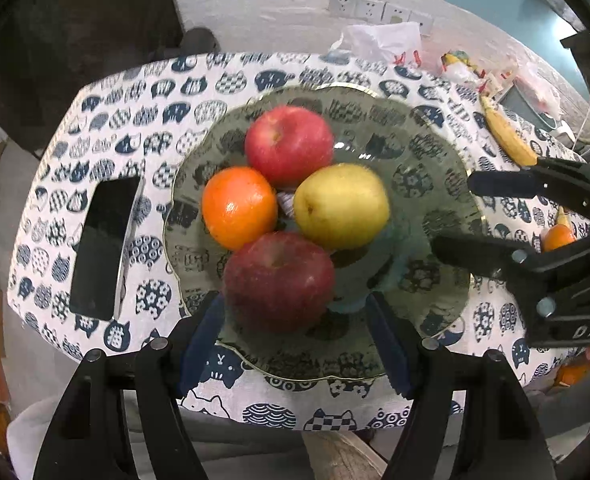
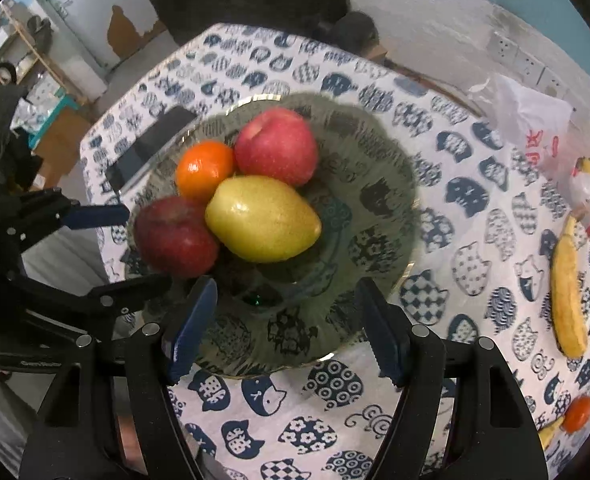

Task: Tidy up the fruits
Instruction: 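Lower the red apple and yellow pear onto the plate, opening both tools, then move both tools away from the plate toward the loose fruit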

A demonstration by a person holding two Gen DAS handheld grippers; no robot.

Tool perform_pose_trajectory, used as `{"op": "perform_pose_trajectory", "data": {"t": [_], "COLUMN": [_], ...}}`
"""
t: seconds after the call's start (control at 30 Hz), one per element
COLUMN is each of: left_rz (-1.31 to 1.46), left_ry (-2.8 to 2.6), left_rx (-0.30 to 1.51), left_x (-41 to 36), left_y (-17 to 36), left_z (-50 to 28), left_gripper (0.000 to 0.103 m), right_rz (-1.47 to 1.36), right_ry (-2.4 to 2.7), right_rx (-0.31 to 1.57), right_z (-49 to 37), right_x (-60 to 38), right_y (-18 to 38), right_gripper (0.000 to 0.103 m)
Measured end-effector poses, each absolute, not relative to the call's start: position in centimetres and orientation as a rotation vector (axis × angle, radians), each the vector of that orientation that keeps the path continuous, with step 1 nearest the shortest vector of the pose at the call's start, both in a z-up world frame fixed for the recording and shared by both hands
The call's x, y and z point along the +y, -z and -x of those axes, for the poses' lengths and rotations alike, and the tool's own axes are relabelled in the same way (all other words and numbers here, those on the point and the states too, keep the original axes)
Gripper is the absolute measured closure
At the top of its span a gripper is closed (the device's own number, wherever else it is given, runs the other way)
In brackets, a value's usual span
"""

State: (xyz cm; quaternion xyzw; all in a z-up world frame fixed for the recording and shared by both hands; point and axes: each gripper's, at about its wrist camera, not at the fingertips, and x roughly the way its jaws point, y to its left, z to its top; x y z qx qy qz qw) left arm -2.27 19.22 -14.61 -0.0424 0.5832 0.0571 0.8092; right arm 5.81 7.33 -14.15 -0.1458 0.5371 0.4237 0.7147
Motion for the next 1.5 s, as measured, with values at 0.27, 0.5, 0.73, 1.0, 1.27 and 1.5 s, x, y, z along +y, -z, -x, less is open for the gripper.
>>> {"op": "perform_pose_trajectory", "data": {"t": [0.27,0.5,0.73,1.0,1.27,1.5], "left_rz": [0.038,-0.006,-0.085,-0.105,-0.048,-0.014], "left_ry": [-0.066,0.004,0.076,0.161,0.237,0.282], "left_rx": [1.192,1.153,1.148,1.183,1.244,1.276], "left_x": [15.3,10.9,5.6,0.6,-3.6,-6.9], "left_y": [11.8,9.9,9.6,9.9,11.4,12.7], "left_z": [1.7,0.9,0.1,-0.6,-1.6,-2.1], "left_gripper": [0.029,0.026,0.023,0.022,0.021,0.017], "right_rz": [0.262,0.252,0.237,0.218,0.195,0.176], "right_ry": [-0.862,-0.751,-0.643,-0.531,-0.423,-0.328], "right_rx": [1.137,1.110,1.101,1.122,1.165,1.237], "right_z": [-6.2,-6.3,-6.0,-5.4,-5.0,-5.2], "right_x": [2.7,-3.2,-9.4,-15.9,-21.7,-25.6], "right_y": [10.2,8.3,7.6,8.1,9.5,12.1], "right_gripper": [0.029,0.026,0.024,0.023,0.023,0.023]}}
